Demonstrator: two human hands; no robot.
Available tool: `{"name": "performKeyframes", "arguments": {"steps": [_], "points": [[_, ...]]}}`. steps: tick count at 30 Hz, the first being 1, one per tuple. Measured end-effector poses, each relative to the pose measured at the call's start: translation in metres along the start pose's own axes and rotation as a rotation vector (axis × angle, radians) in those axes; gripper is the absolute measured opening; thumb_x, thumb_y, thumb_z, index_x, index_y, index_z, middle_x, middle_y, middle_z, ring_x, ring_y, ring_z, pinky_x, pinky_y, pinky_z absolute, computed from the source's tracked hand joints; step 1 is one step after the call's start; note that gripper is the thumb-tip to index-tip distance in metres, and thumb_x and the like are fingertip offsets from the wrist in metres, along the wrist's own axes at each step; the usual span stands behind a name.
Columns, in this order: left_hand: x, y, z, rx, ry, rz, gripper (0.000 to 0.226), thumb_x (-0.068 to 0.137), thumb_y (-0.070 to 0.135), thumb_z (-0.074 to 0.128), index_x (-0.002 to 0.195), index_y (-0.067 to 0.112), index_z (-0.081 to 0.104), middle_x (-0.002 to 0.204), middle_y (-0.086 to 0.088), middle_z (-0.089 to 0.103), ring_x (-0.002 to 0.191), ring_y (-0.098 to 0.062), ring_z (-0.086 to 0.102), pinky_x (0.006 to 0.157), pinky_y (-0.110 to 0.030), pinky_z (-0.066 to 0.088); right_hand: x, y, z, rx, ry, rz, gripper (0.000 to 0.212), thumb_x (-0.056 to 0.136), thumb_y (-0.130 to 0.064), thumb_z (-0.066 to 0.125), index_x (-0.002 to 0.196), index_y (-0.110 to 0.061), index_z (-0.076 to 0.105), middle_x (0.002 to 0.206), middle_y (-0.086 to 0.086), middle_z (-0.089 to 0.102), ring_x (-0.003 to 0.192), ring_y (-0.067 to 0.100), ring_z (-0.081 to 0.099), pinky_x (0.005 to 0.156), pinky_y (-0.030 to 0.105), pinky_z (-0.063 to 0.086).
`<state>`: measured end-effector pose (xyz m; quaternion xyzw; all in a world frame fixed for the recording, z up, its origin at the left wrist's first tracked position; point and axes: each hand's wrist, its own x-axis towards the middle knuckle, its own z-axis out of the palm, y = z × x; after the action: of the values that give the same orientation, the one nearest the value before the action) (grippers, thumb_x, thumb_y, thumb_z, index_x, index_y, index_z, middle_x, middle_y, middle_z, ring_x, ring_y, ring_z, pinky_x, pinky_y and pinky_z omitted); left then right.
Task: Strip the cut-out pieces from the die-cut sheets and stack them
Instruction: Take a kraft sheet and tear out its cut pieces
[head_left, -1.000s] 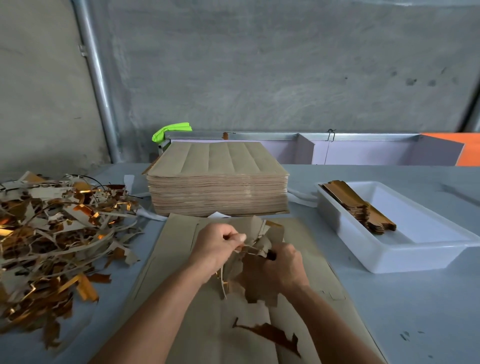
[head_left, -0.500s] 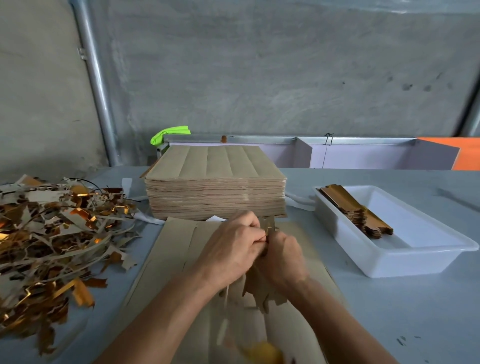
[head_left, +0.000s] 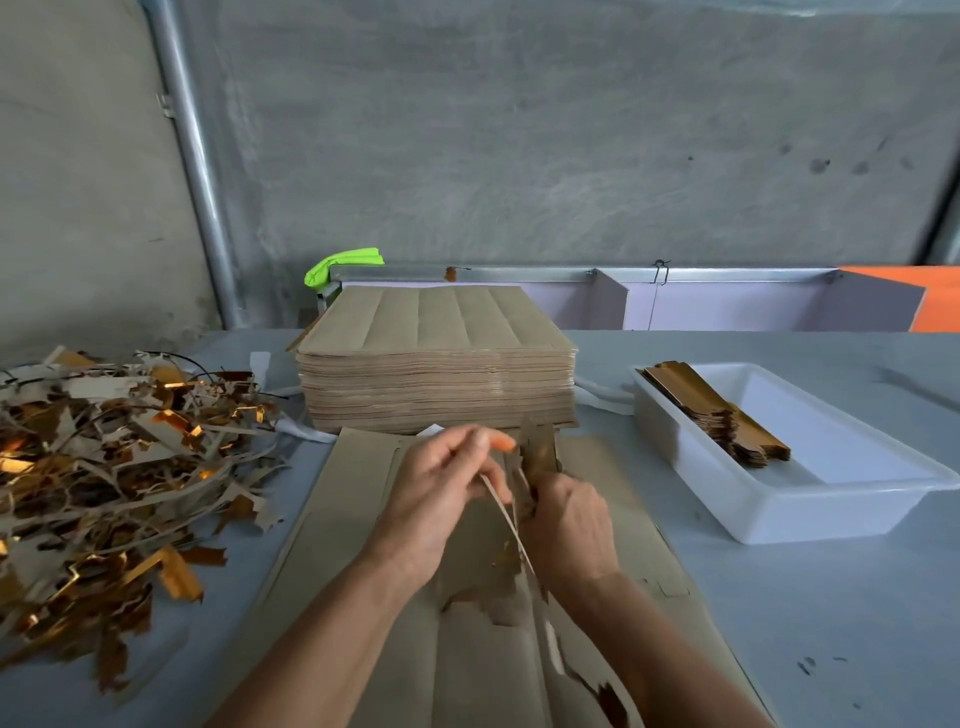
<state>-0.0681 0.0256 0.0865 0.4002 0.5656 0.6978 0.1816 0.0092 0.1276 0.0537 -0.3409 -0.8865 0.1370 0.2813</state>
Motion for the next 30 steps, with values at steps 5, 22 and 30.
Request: {"name": "performKeyframes", "arguments": {"steps": [5,22,30], "points": [[0.005,-0.002,-0.016,-0.223,0.194,-0.063,0.021,0.096,0.017,0.047,0.097,0.011,0.067,0.057,-0.002,0.05,0.049,-0.011,0.046,0.062,-0.027,0.054,-0.006,0.012,-0.005,-0.099,-0.069,-0.088,0.012,0.09,-0.003,0.049,0.088,-0.008,0.06,0.089,0.005,0.062,0.074,0.021,0.061,0.065,0.028,0.051],[0.006,-0.052,-0.036,1.17,-0.312,-0.137,0.029,0.087,0.046,0.061,0.08,0.017,0.058,0.063,0.004,0.059,0.054,-0.013,0.053,0.055,-0.028,0.04,-0.01,0.085,-0.017,0.72,-0.081,0.409,0.069,0.081,0.001,0.066,0.139,-0.019,0.033,0.105,-0.001,0.049,0.094,0.02,0.051,0.072,0.036,0.052],[0.014,-0.054,-0.02,0.16,0.369,-0.501,0.029,0.097,0.017,0.052,0.072,0.005,0.06,0.062,-0.005,0.055,0.041,-0.01,0.036,0.031,-0.014,0.024,-0.017,0.083,-0.024,1.288,-0.069,0.674,0.024,0.081,0.007,0.062,0.094,-0.013,0.061,0.091,0.011,0.065,0.084,0.028,0.061,0.065,0.04,0.051]]}}
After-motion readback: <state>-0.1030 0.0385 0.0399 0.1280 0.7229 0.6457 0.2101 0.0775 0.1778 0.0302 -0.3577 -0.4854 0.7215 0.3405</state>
